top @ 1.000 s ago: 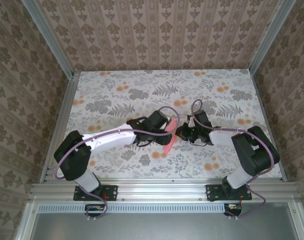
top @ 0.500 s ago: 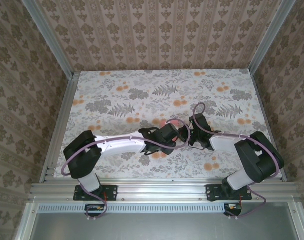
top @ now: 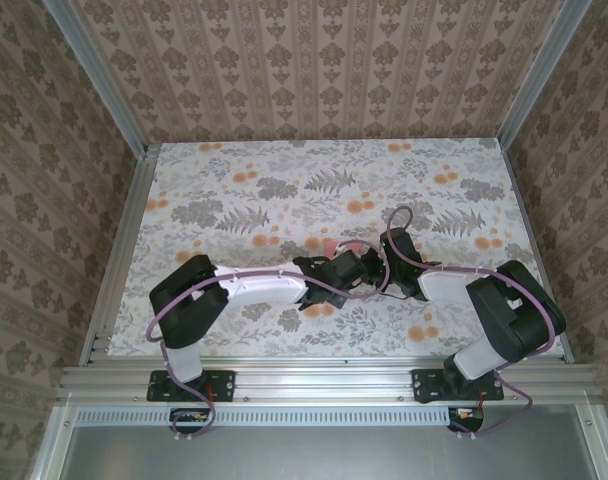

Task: Fold a paper plane with a square sheet of paper (pick it up from the middle)
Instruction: Fourth fold the wing at the center of the table.

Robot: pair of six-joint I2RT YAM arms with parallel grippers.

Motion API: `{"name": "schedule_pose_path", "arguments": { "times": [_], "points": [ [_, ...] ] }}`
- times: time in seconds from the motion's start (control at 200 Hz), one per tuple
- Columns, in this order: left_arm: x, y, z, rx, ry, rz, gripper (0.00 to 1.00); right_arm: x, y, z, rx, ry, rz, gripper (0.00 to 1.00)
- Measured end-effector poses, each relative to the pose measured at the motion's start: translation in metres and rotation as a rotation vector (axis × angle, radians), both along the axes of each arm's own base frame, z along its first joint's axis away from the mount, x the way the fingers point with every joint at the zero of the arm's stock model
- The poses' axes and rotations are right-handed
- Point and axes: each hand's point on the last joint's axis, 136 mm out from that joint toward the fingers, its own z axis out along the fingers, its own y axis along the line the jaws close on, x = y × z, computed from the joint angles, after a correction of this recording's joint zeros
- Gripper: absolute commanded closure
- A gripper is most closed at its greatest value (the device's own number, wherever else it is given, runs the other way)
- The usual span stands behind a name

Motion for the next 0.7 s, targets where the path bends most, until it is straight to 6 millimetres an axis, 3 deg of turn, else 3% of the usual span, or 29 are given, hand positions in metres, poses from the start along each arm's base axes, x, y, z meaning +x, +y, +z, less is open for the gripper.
{"name": "schedule_pose_path", "arguments": {
  "times": [0.42,0.54,0.7],
  "points": [
    [0.0054,0.0066,-0.0050,0.084,-0.059,0.020,0.69,-0.0013,-0.0009,-0.0083,-0.009,0.023,-0.002,0.95],
    [0.0056,0.0064,-0.0046,0.085,-0.063,0.020,0.61,-0.0012,-0.0008,-0.0081,-0.007,0.023,-0.002,0.95],
    [0.0057,0.0061,-0.0045,0.077,-0.065,0.020,0.57,-0.0012,-0.0006,-0.0078,-0.004,0.024,-0.002,0.95]
  ]
}}
